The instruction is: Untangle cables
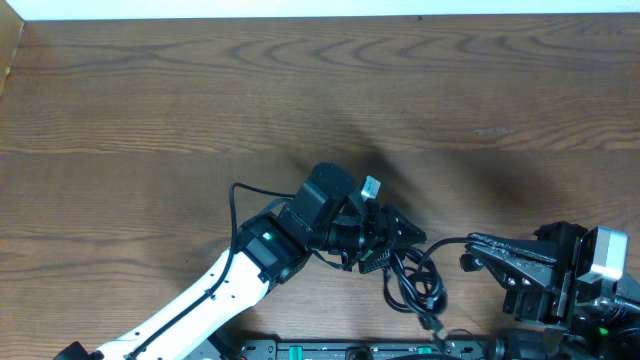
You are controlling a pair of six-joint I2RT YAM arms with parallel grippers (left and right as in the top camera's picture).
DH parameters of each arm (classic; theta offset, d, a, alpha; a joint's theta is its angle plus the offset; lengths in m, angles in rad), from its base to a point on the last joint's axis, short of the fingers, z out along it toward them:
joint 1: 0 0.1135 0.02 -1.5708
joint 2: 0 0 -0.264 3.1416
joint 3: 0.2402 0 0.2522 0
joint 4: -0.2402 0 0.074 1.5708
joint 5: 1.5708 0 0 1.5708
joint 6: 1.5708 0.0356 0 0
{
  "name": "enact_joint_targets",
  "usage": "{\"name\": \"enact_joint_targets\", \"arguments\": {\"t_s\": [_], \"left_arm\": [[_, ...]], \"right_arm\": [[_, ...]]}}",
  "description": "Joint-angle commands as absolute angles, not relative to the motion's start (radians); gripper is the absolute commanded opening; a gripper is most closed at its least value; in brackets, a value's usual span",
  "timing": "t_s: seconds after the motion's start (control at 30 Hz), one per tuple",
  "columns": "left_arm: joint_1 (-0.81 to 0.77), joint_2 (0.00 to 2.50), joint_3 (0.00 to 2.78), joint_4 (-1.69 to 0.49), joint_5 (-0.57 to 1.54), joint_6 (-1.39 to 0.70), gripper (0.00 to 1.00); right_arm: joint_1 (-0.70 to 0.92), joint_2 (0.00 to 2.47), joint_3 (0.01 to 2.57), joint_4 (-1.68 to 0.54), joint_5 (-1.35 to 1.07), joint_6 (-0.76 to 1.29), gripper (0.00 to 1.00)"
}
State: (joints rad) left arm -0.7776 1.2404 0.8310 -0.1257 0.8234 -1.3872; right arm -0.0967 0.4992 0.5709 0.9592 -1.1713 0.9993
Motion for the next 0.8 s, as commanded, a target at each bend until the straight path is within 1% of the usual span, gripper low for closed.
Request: {"name": "enact_joint_targets", "arguments": {"t_s": [0.0,0.07,0.17,0.27,0.37,0.4,0.43,0.53,0.63,0.77], "left_arm": [[-0.782,1.242,0.847,-0.12,0.818,-1.39,0.51],[-0.782,1.242,0.847,-0.12,0.818,-1.39,0.48],[-0.782,1.242,0.847,-0.121,0.818,-1.39,0.37],[-0.782,1.242,0.847,-0.121,0.818,-1.39,0.29],[-0.782,1.242,0.847,-0.121,0.818,-1.389,0.19],[-0.782,1.242,0.847,-0.121,0.818,-1.389,0.11],[-0.781,1.242,0.847,-0.121,0.818,-1.389,0.08],[-0.759,1.242,0.847,-0.123,0.805,-1.358,0.07],[-0.705,1.242,0.847,-0.142,0.763,-1.238,0.08],[-0.618,1.241,0.847,-0.194,0.731,-1.111,0.08]], "right_arm": [[-0.09,0.491,0.58,0.965,-1.129,0.987,0.01],[-0.09,0.491,0.58,0.964,-1.129,0.986,0.01],[-0.09,0.491,0.58,0.952,-1.129,0.986,0.01],[-0.09,0.491,0.58,0.937,-1.13,0.986,0.01],[-0.09,0.491,0.58,0.931,-1.133,0.986,0.01],[-0.09,0.491,0.58,0.931,-1.133,0.986,0.01],[-0.09,0.491,0.58,0.931,-1.133,0.986,0.01],[-0.09,0.491,0.58,0.926,-1.133,0.978,0.01],[-0.09,0.491,0.58,0.906,-1.138,0.979,0.01],[-0.091,0.491,0.58,0.793,-1.158,0.978,0.01]]}}
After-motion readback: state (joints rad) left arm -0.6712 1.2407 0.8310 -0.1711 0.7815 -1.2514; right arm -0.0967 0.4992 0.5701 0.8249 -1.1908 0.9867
